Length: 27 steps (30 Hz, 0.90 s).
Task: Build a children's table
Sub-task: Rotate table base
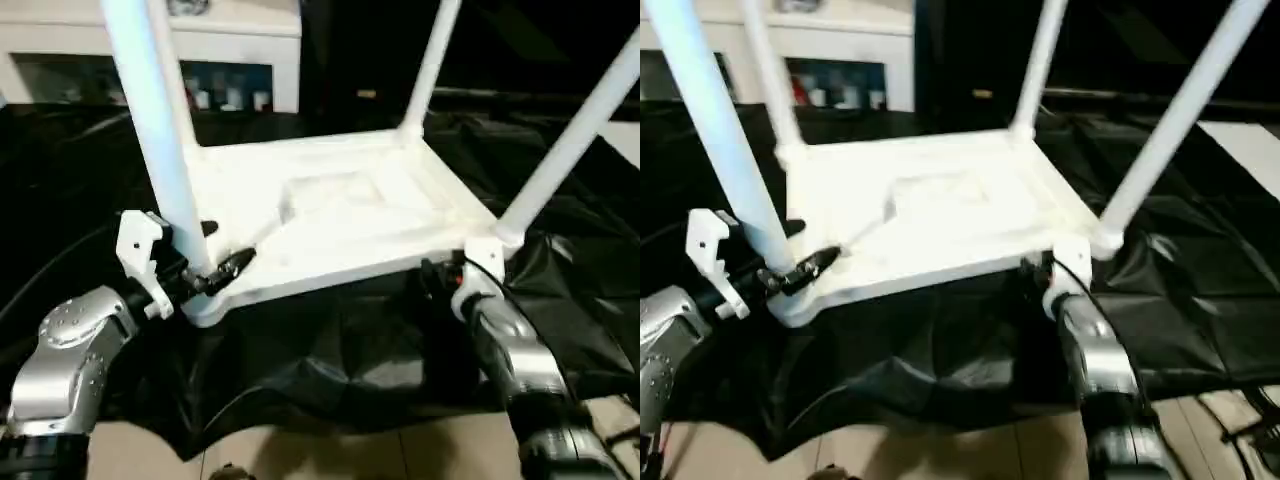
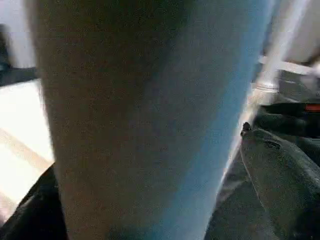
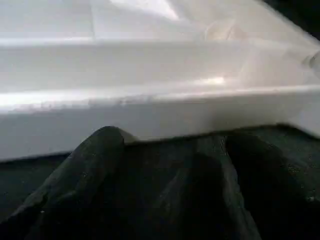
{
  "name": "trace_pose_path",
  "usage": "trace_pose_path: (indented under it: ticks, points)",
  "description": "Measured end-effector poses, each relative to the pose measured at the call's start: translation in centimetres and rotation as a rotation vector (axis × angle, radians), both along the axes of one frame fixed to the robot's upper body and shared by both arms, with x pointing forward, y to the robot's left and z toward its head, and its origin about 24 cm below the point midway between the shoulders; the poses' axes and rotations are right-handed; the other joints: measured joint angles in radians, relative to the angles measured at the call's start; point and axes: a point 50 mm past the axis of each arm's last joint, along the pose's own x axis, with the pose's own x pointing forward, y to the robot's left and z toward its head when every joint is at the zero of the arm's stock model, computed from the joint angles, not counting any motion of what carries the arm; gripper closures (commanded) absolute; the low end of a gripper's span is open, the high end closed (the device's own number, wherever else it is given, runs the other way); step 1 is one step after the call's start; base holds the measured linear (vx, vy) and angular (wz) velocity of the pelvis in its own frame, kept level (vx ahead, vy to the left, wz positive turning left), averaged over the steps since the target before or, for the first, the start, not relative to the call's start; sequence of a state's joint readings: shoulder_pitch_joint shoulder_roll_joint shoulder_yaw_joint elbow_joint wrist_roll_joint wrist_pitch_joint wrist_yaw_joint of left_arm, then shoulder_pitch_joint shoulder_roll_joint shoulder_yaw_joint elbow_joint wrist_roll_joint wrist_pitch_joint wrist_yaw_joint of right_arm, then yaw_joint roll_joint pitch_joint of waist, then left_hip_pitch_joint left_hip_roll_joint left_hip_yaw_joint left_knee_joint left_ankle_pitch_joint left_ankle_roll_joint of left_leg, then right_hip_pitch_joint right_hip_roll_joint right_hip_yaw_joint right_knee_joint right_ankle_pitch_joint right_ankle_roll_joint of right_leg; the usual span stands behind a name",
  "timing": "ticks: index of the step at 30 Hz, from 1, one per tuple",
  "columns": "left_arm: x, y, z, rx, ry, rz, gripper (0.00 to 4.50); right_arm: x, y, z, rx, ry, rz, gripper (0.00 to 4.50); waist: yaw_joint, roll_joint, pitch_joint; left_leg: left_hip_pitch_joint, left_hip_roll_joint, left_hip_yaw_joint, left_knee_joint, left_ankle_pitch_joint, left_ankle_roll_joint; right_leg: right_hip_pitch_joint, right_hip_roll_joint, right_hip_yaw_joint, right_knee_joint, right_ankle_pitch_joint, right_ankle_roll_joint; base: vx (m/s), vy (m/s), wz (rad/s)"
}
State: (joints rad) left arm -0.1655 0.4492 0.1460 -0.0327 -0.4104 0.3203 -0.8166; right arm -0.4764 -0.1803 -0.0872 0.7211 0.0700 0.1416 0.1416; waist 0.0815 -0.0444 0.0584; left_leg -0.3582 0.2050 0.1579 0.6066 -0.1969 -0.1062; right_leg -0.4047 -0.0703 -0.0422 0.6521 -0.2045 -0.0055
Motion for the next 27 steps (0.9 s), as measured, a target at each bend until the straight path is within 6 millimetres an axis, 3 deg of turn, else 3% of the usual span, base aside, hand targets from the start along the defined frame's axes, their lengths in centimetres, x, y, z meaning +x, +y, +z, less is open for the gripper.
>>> trace_pose_path:
  ticks: [6, 14, 19, 27]
  points:
    - [-1.0, -1.2, 0.7, -0.056, 0.042, -0.128, 0.02, 0.8, 1.2, -0.2, -0.002, 0.015, 0.044, 0.70, -0.007, -0.003, -0.001, -0.006, 0.004, 0.002, -0.003, 0.004, -0.002, -0.002, 0.011, 0.002, -0.007, -0.002, -0.003, 0.000, 0.000, 0.00]
    - [-2.5, -7.1, 1.1, -0.176, 0.103, -0.390, 0.02, 1.7, 5.9, -0.1, 0.065, 0.025, 0.262, 0.70, -0.050, -0.005, -0.001, -0.003, 0.007, 0.004, -0.003, 0.004, -0.002, -0.003, 0.012, 0.001, -0.005, -0.001, -0.005, 0.000, 0.000, 0.00]
    - [-2.5, -8.6, 1.2, -0.200, 0.108, -0.444, 0.02, 1.7, 8.2, 0.1, 0.092, 0.030, 0.387, 0.70, -0.052, -0.006, -0.001, 0.000, 0.008, 0.004, -0.005, 0.004, -0.003, -0.003, 0.014, 0.001, -0.005, -0.001, -0.005, 0.000, 0.000, 0.00]
    - [-2.2, -10.3, 1.7, -0.222, 0.105, -0.488, 0.02, 1.5, 10.2, 0.3, 0.138, 0.031, 0.545, 0.70, -0.046, -0.010, 0.000, -0.001, 0.008, 0.006, -0.005, 0.003, -0.002, -0.003, 0.013, 0.002, -0.007, -0.001, -0.006, 0.000, 0.000, 0.00]
